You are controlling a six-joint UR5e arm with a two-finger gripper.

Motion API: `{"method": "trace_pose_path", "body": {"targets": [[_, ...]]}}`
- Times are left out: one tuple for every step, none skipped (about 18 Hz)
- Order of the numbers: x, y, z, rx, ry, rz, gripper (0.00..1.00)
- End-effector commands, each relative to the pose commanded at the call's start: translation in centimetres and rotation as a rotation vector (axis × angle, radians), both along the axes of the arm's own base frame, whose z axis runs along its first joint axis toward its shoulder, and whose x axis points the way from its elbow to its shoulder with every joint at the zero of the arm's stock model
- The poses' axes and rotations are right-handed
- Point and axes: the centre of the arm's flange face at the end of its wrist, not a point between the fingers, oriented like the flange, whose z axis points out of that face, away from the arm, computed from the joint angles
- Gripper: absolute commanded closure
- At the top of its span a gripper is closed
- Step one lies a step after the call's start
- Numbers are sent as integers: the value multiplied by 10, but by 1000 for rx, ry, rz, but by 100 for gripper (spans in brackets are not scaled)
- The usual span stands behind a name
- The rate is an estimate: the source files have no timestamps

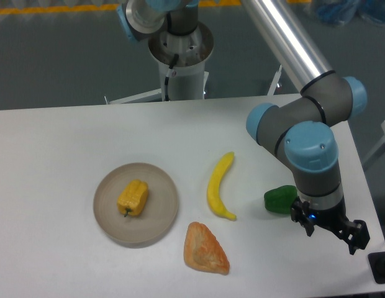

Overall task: Pick up the yellow pepper from the plate
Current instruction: 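Move the open gripper up from beside the green pepper toward the banana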

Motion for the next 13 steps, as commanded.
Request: {"method": "trace_pose_path", "body": {"targets": [[4, -3, 3, 8, -6, 14, 0], [13, -5, 8, 19, -14, 15, 0], [19, -7, 8, 20, -23, 15, 0], [25, -11, 9, 36, -43, 41, 0], [31, -10, 10, 52, -58, 59, 0], [40, -8, 11, 69, -75, 71, 0], [43, -8, 11, 80, -89, 94, 0], [49, -9, 14, 96, -99, 111, 0], [53, -10, 16, 111, -114, 130, 0], [58, -12, 17, 123, -128, 152, 0], [63, -15, 21, 135, -137, 169, 0], [71, -21, 23, 147, -161, 179, 0], [75, -24, 21, 154, -181, 185, 0]]}}
